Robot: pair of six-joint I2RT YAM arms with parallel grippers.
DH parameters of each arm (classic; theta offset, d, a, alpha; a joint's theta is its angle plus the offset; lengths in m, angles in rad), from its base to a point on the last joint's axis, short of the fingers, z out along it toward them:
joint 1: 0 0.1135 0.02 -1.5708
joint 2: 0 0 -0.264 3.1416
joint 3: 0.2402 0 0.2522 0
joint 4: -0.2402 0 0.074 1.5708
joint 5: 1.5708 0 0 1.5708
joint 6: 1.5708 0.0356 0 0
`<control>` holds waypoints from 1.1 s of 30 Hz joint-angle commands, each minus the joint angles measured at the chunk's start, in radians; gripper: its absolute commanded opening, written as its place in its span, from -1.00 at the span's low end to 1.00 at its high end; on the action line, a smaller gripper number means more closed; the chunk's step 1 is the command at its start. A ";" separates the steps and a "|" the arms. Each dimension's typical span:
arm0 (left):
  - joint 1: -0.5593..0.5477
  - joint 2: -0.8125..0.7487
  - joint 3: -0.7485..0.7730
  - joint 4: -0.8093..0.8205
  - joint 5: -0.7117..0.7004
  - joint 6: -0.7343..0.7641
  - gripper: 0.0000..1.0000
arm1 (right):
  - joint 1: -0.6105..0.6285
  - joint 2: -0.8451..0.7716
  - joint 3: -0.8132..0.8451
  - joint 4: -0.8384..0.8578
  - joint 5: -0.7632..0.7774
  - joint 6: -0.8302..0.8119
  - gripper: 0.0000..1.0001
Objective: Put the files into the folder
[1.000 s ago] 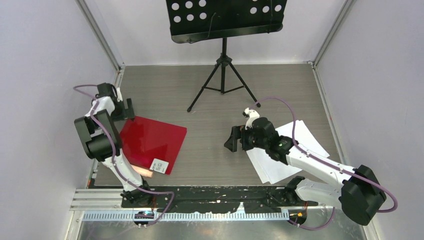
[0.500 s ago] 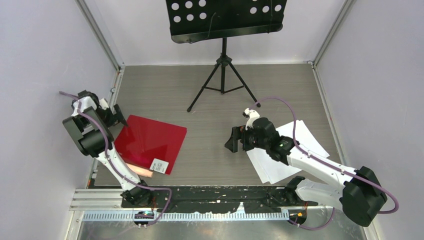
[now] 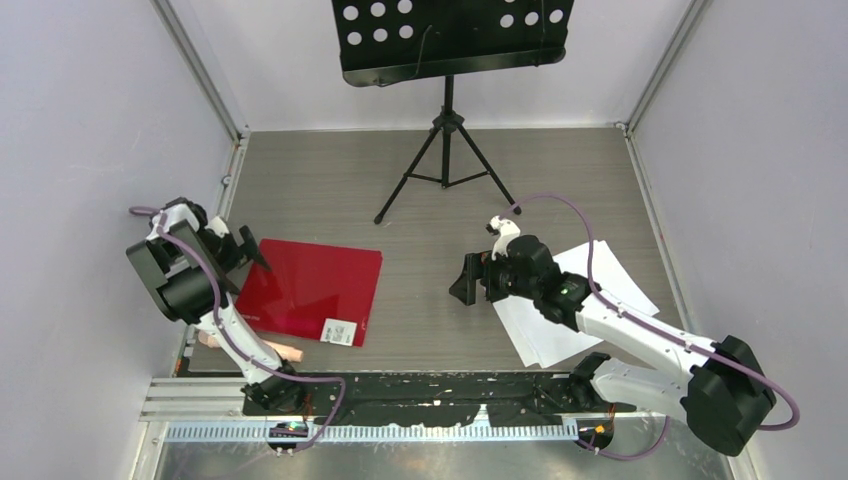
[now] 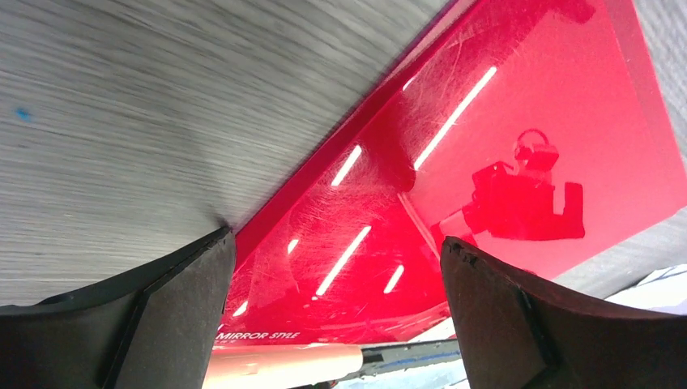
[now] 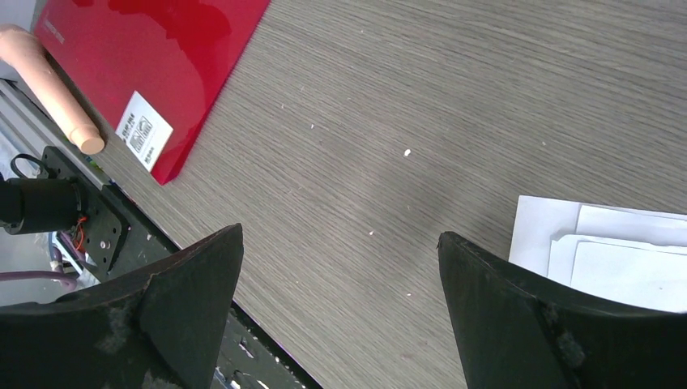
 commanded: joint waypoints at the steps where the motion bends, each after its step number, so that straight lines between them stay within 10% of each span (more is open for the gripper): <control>1: -0.065 -0.047 -0.042 -0.049 0.048 -0.007 0.99 | 0.005 -0.042 0.000 0.032 0.005 0.001 0.90; 26: -0.761 0.095 0.220 -0.125 0.147 -0.080 0.99 | 0.262 0.138 0.014 0.039 0.321 0.191 0.90; 33: -0.796 -0.147 0.139 0.046 0.063 -0.247 0.99 | 0.213 0.112 0.095 -0.026 0.443 0.088 0.90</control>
